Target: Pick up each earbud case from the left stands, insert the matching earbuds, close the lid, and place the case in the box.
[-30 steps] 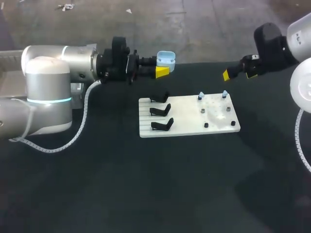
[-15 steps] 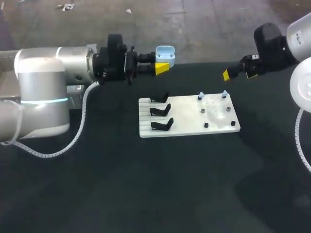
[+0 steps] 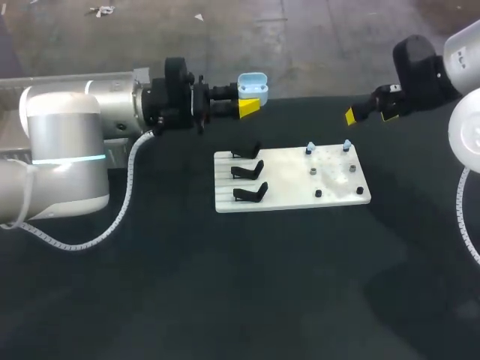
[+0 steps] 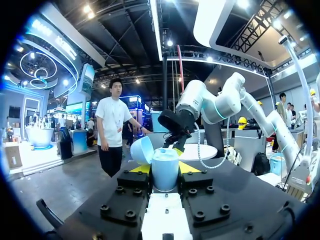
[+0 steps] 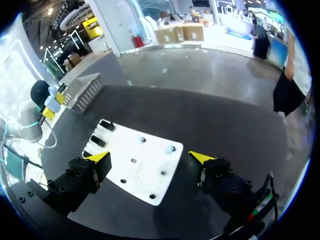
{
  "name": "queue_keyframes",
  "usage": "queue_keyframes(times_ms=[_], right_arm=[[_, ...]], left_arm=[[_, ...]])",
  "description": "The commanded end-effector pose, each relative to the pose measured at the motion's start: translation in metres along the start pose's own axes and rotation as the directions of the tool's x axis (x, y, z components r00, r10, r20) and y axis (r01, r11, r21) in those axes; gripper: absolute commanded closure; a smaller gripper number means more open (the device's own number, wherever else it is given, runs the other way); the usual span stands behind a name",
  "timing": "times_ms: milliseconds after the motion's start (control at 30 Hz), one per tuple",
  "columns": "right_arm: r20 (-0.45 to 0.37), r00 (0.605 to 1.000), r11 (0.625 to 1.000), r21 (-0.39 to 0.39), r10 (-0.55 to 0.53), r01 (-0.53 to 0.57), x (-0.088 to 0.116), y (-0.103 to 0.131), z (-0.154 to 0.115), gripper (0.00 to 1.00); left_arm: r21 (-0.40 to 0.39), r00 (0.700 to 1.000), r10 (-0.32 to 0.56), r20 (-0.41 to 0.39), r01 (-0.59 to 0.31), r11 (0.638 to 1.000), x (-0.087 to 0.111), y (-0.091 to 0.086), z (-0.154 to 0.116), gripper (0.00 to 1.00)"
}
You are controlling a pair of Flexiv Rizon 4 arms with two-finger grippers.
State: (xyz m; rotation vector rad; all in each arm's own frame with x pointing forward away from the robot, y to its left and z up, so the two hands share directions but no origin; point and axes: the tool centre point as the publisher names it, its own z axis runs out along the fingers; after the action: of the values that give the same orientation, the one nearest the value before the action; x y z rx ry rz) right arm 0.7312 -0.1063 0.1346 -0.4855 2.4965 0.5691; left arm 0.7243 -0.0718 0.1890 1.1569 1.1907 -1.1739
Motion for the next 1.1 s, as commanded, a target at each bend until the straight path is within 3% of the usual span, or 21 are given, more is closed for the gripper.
queue_keyframes(times_ms=[33, 633, 1100], right_arm=[[-0.008, 1.0, 1.0, -0.002, -0.001, 0.001, -0.001, -0.002, 0.002, 0.0], [-0.175, 0.983, 0.99, 0.121, -0.051, 0.072, 0.009, -0.02, 0.026, 0.0], [-0.24, 0.969, 0.984, 0.149, -0.062, 0.1, 0.014, -0.021, 0.042, 0.0]], left_arm=[[-0.023, 1.0, 0.003, 0.001, -0.003, 1.0, 0.0, -0.004, 0.001, 1.0], [-0.023, 1.0, 0.003, 0.001, -0.003, 1.0, 0.0, -0.004, 0.001, 1.0], [-0.028, 1.0, 0.009, -0.025, -0.01, 1.0, 0.007, 0.001, 0.0, 1.0]])
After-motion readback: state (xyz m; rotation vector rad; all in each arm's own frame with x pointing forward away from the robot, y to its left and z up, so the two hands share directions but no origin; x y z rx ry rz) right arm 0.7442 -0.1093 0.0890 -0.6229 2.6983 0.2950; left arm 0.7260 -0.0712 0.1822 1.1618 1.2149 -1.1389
